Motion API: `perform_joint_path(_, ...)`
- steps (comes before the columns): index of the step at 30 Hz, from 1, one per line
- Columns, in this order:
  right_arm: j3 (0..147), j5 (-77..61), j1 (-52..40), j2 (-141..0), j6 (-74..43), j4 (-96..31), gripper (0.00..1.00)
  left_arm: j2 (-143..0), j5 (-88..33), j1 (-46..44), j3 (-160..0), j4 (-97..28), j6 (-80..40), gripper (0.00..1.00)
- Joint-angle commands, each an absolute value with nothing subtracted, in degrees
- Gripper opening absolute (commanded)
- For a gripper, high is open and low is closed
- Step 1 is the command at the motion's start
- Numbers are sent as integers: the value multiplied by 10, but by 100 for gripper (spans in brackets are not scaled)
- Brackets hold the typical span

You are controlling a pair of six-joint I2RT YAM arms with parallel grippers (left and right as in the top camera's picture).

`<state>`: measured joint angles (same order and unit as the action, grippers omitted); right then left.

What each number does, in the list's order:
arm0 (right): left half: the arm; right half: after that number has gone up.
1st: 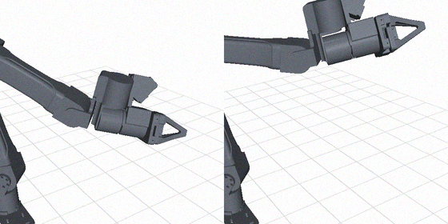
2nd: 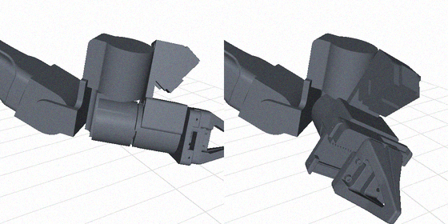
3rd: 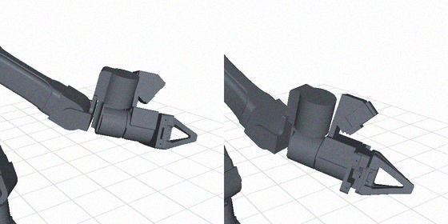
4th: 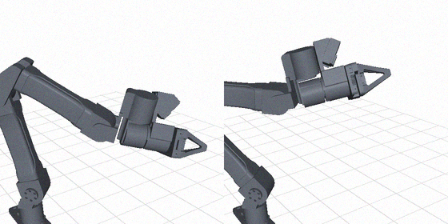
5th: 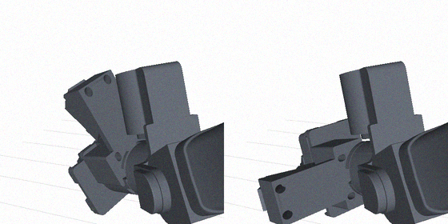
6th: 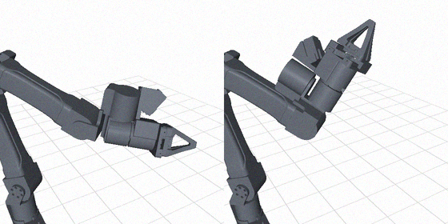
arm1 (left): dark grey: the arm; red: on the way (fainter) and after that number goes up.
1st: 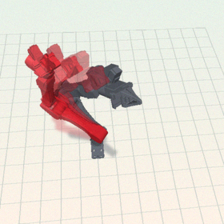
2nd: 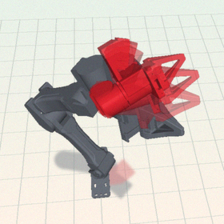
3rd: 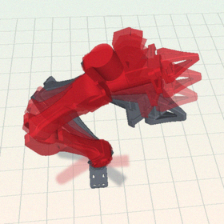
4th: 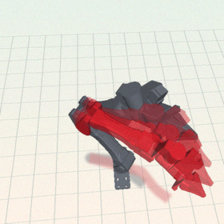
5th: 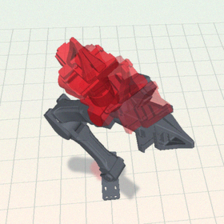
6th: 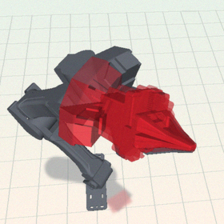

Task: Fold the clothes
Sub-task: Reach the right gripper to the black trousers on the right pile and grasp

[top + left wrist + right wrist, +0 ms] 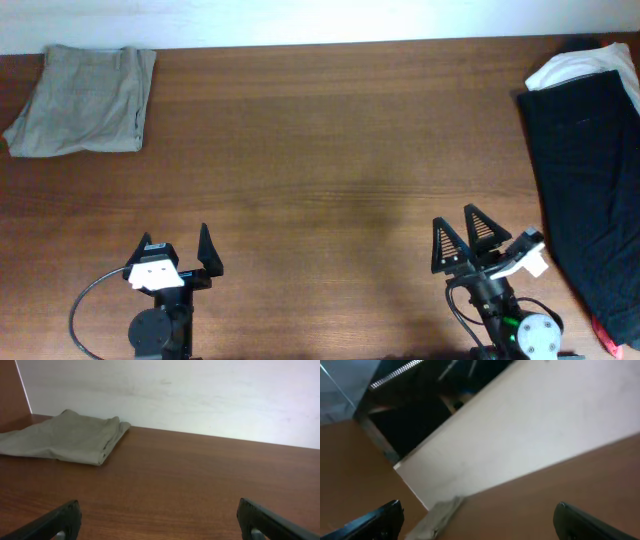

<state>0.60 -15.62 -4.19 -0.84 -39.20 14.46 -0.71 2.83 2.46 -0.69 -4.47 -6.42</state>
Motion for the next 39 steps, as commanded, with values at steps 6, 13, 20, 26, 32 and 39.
perform_joint_path(6, 194, -34, -44, -190, -180, 128, 99, -7, 26, 28, -5, -46, -55, 99)
perform_joint_path(13, 557, 214, -35, -601, -10, -60, 99, -7, 26, 28, -5, -46, -55, 99)
perform_joint_path(20, 846, 276, 42, -954, 0, -306, 99, -7, 26, 28, -5, -46, -55, 99)
perform_joint_path(26, 878, 338, 73, -1092, 148, -275, 99, -7, 26, 28, -5, -46, -55, 99)
perform_joint_path(32, 940, 357, 129, -1237, 156, -276, 99, -7, 26, 28, -5, -46, -55, 99)
perform_joint_path(39, 941, 254, 163, -1281, 178, -245, 95, -7, 26, 28, -5, -46, -55, 99)
